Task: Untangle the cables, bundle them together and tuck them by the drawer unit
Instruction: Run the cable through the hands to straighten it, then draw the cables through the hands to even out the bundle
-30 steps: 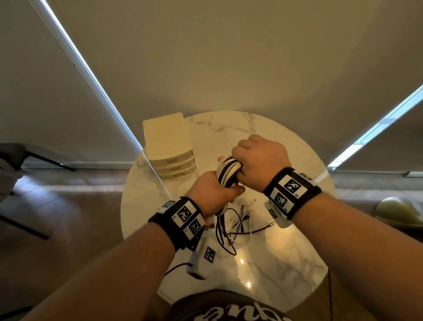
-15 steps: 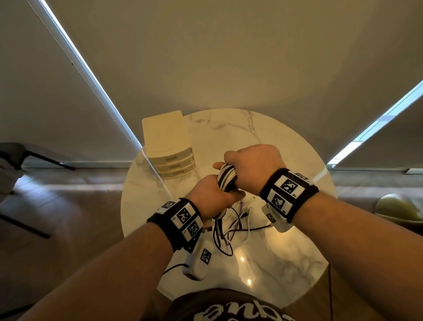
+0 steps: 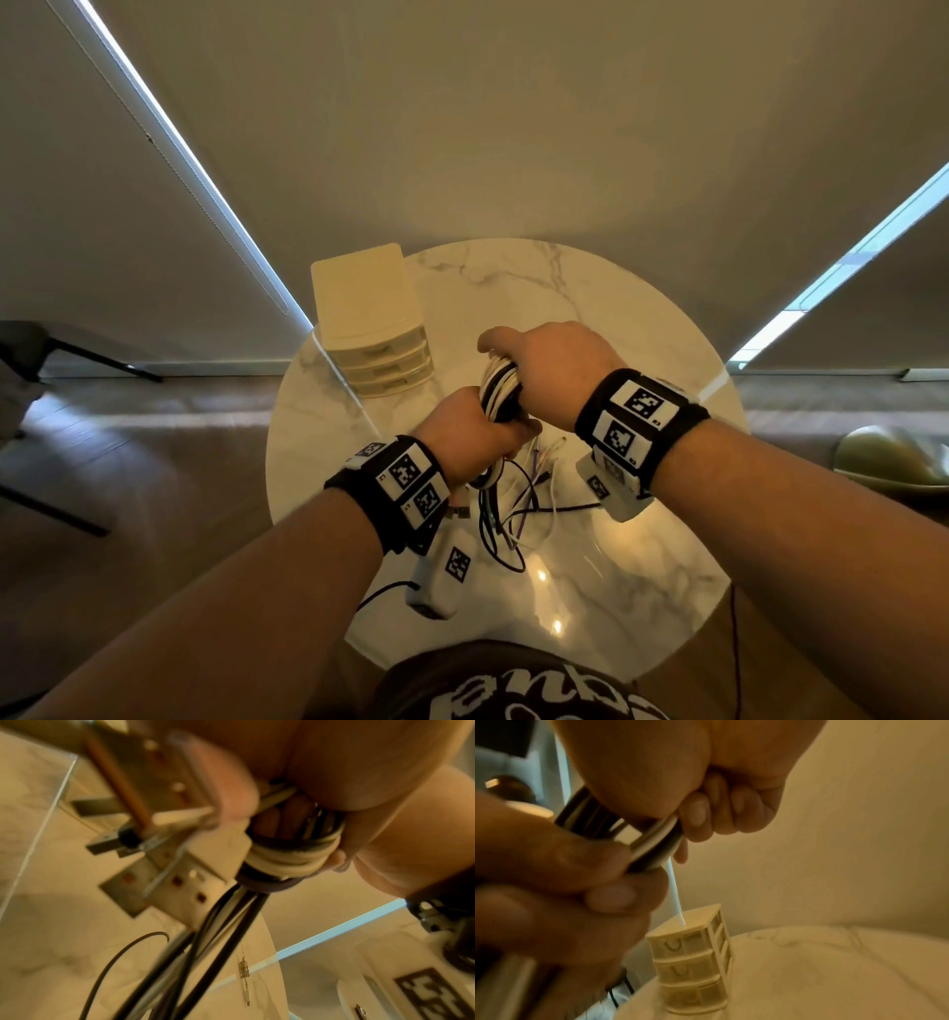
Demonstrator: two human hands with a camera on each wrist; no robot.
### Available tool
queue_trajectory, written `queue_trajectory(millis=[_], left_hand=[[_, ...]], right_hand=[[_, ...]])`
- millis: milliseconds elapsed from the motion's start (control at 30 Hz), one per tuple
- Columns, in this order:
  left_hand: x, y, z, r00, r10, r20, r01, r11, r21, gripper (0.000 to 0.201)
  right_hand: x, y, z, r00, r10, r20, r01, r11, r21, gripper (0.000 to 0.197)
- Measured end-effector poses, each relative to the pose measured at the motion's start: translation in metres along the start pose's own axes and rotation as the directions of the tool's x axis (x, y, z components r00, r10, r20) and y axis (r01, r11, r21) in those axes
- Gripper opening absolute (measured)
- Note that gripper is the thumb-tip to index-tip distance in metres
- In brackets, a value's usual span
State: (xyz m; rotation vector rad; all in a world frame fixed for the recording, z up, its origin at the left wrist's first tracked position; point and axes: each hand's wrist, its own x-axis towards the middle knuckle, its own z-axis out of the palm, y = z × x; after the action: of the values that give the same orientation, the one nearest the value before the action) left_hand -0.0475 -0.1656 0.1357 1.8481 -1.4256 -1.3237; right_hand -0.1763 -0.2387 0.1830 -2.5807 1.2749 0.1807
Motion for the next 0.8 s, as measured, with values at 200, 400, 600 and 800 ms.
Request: queue_trajectory(millis=[200, 400, 600, 800], left_hand=[[-0.001, -0.004, 0.004, 0.998, 0.01, 0.058, -0.009, 1.0, -0.009, 0.021], [-0.004, -0.003, 0.003, 0.99, 0.067, 0.127, -0.037, 0.974, -0.224, 0.02], [0.004, -0.005, 0.008, 0.998, -0.028, -0.049, 0.033, 0.994, 0.108, 0.023], [0.006, 0.002, -0.005, 0.996, 0.093, -0.009, -0.092, 0.995, 0.024, 0.024]], right_hand=[[0.0, 0.002, 0.001, 0.995, -0.098, -0.008, 0.098, 0.994, -0.046, 0.036], [0.0, 0.002, 0.0, 0.984, -0.147, -0.106, 0.149, 0.989, 0.014, 0.044], [0.008, 0.0, 0.003, 0.986, 0.131, 0.102, -0.136, 0.99, 0.04, 0.007], [0.014, 0.005, 0.007, 0.993, 0.087, -0.079, -0.068, 0.973, 0.22, 0.005]])
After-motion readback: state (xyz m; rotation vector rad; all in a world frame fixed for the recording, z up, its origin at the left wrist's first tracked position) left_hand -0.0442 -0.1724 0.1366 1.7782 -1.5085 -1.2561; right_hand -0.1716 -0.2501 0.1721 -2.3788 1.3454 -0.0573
